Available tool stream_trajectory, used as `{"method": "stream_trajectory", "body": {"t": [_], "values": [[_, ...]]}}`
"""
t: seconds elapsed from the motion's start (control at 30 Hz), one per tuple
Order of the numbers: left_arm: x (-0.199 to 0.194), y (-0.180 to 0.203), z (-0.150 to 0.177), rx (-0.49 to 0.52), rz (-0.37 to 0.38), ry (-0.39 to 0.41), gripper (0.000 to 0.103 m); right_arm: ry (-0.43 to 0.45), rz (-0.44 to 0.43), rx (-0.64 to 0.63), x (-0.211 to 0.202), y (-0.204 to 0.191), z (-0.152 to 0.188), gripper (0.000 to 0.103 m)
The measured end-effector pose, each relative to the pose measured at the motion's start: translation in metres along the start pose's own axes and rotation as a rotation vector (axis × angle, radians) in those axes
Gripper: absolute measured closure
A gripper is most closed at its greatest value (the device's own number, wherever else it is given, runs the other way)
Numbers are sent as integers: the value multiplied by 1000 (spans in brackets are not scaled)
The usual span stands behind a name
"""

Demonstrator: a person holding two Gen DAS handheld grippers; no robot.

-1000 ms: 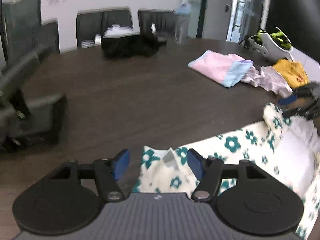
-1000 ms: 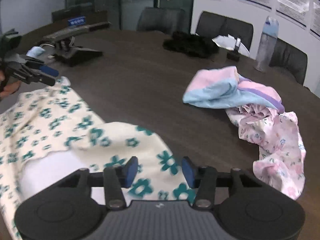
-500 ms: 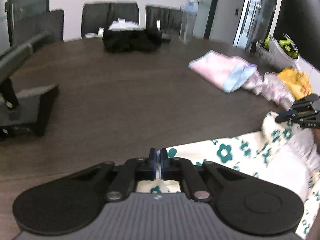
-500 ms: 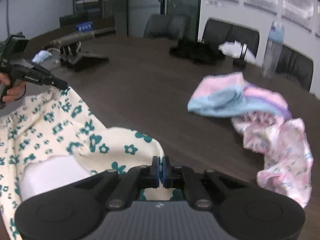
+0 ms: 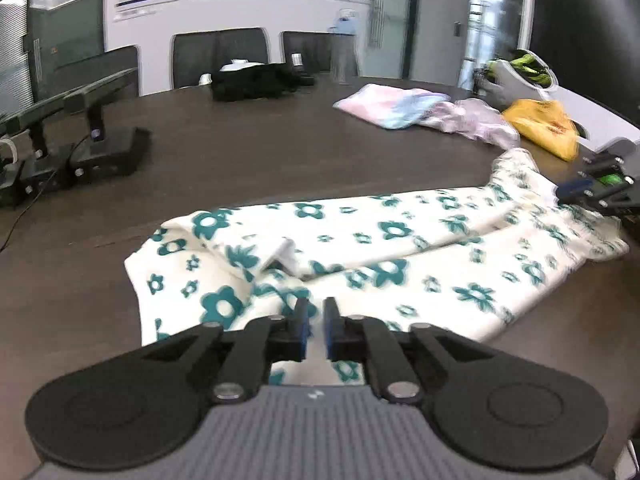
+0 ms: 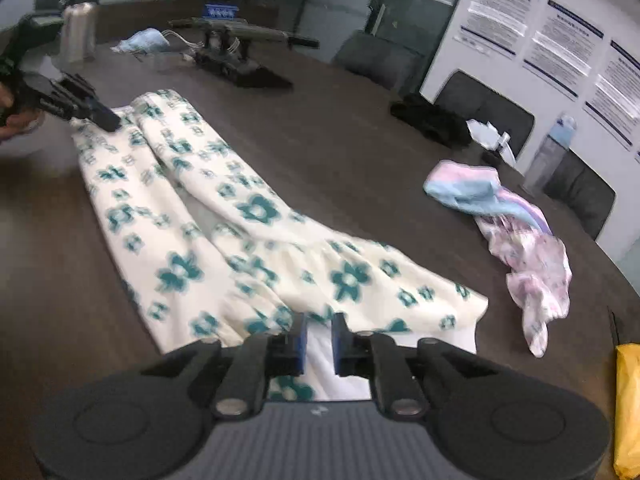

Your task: Fold clothes

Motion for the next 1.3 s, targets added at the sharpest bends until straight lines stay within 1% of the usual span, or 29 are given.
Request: {"method": "stream_trajectory", "body": {"t": [0.03,0.07,0.1,0.17,0.2,0.23,0.27,0.33,0.4,0.43,0.47,0.5,0.57,0.6,0.63,0.67,0.7,0.73,0.83,0.93,1.0,1.03,1.07,1.1,1.13,1.17,1.23,1.27,1.3], "values": [[-7,-6,-8,-37,29,34,54,3,-13,-2,-2,-4,-2,86],[-13,-13,-18,-82,37,83,45,6,-25,-5,-5,-9,-4,84],[-17,-20,-29,-119,22,123,43,16,-33,-5,-6,-12,-7,84],[-11,-31,-46,-120,-59,152,44,53,-28,15,6,-17,-18,83],[-1,-38,-50,-106,-109,140,44,60,-32,30,14,-19,-21,83],[10,-44,-54,-90,-161,121,44,38,-45,42,24,-22,-20,84],[27,-53,-57,-100,-192,72,50,-3,-49,43,35,-26,-17,84],[52,-80,-56,-235,-196,-26,53,-44,-27,47,47,-33,-13,84],[64,-107,-51,-413,-178,-86,49,-54,11,57,50,-40,-11,83],[67,-116,-49,-482,-164,-105,49,-34,33,79,47,-45,-13,78],[71,-124,-47,-533,-154,-112,49,-16,56,97,45,-50,-18,73],[74,-132,-46,-582,-147,-117,50,1,75,113,44,-56,-22,73],[79,-140,-45,-635,-155,-113,61,31,81,138,47,-70,-33,73],[80,-142,-45,-647,-165,-108,63,38,68,154,51,-78,-40,73],[80,-141,-44,-642,-175,-103,71,46,49,167,58,-86,-47,73],[80,-139,-43,-634,-185,-98,88,54,30,176,65,-96,-55,73],[79,-137,-40,-623,-198,-86,96,61,10,169,75,-107,-64,73],[77,-134,-35,-612,-212,-73,101,64,-9,155,85,-120,-75,73],[68,-135,-22,-613,-232,3,101,63,-72,94,118,-161,-106,76],[61,-139,-10,-631,-227,53,100,4,-96,69,147,-184,-119,77],[50,-123,-17,-530,-235,100,95,-15,-111,77,159,-191,-121,82],[44,-114,-22,-471,-240,123,85,-10,-115,100,161,-187,-122,82],[38,-104,-27,-413,-245,147,70,-1,-115,127,159,-181,-121,83],[32,-95,-31,-354,-249,170,65,12,-111,161,157,-173,-120,83],[32,-79,-34,-270,-240,169,64,25,-106,195,154,-165,-118,83],[35,-61,-35,-178,-227,161,64,27,-95,219,153,-159,-116,88],[42,-28,-35,-17,-197,117,67,-17,-49,218,158,-154,-109,97],[47,-22,-32,6,-174,77,77,-39,-34,213,161,-153,-105,97],[52,-18,-29,18,-149,38,82,-61,-38,199,162,-155,-99,97]]}}
Point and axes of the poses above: each gripper's, at about its wrist camera, not at the fingertips, and x roughly the way its jaws point, y to its right, z to its underside, the point moved 1 cm from there along x, roughly the way its jaws point, and after that the axes turned 8 degrees about y, right-handed, at the moved point
